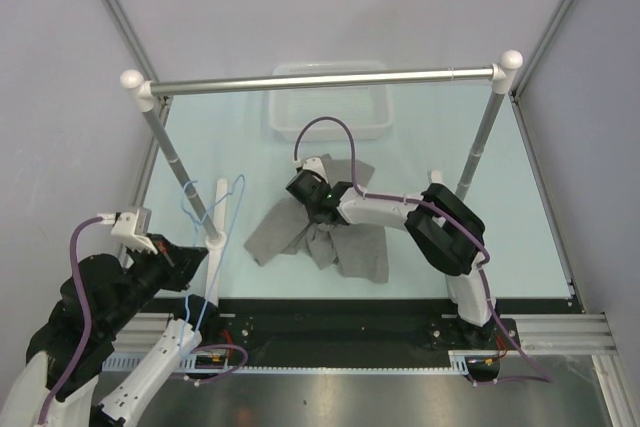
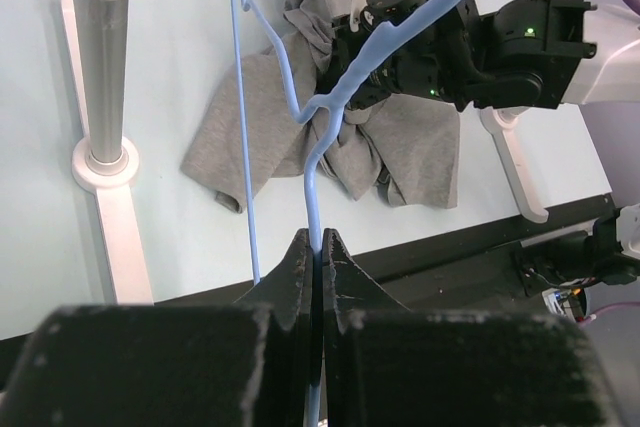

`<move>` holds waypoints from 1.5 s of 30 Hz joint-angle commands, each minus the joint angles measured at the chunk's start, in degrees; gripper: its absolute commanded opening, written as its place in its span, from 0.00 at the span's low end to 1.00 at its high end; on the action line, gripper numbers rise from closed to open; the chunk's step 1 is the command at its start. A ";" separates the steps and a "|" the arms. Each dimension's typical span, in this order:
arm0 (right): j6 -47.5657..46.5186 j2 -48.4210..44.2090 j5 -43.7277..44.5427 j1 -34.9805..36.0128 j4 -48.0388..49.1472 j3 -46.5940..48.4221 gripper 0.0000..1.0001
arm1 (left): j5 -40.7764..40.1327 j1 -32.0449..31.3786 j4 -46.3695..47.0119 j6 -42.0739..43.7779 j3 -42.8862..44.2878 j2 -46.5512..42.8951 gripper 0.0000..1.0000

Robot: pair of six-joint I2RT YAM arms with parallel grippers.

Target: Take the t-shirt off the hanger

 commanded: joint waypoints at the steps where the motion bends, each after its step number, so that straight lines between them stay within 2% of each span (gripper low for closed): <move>1: 0.97 -4.64 -3.47 1.03 -0.91 -1.25 0.00 | 0.75 -0.22 2.44 -0.51 0.47 1.29 0.00; 8: 3.43 -18.69 -10.57 1.29 1.10 -3.18 0.00 | -0.04 -0.22 2.70 -0.60 1.61 2.70 0.00; 14: 13.07 -30.48 -25.24 -0.72 17.52 -16.17 0.00 | 0.31 -0.22 3.49 -1.21 0.38 2.87 0.00; 17: 18.53 -32.26 -31.40 -1.34 29.45 -22.24 0.00 | 0.31 -0.13 3.58 -1.12 0.29 3.05 0.00; 23: 23.82 -29.19 -35.11 -1.34 43.34 -27.26 0.00 | -0.57 -0.22 3.14 -1.03 0.38 2.87 0.00; 27: 25.23 -25.59 -34.85 -1.96 53.30 -26.92 0.00 | -0.83 -0.13 2.79 -1.04 0.21 2.08 0.00; 30: 23.92 -21.02 -33.88 -2.75 54.28 -21.39 0.00 | -2.58 -0.22 2.17 -0.07 0.29 1.73 0.00; 34: 21.89 -16.19 -28.79 -4.41 49.37 -13.66 0.00 | -4.17 -0.13 1.38 1.25 0.65 1.12 0.00; 37: 21.28 -14.34 -26.68 -6.43 49.97 -9.87 0.00 | -4.26 -0.13 1.47 1.60 0.21 0.33 0.00; 41: 23.47 -11.53 -28.25 -9.69 59.54 -8.72 0.00 | -3.21 -0.13 1.91 2.04 -0.58 -0.64 0.00; 45: 21.46 -9.59 -27.11 -11.27 62.28 -4.07 0.00 | -2.59 -0.22 1.91 2.22 -1.81 -2.13 0.00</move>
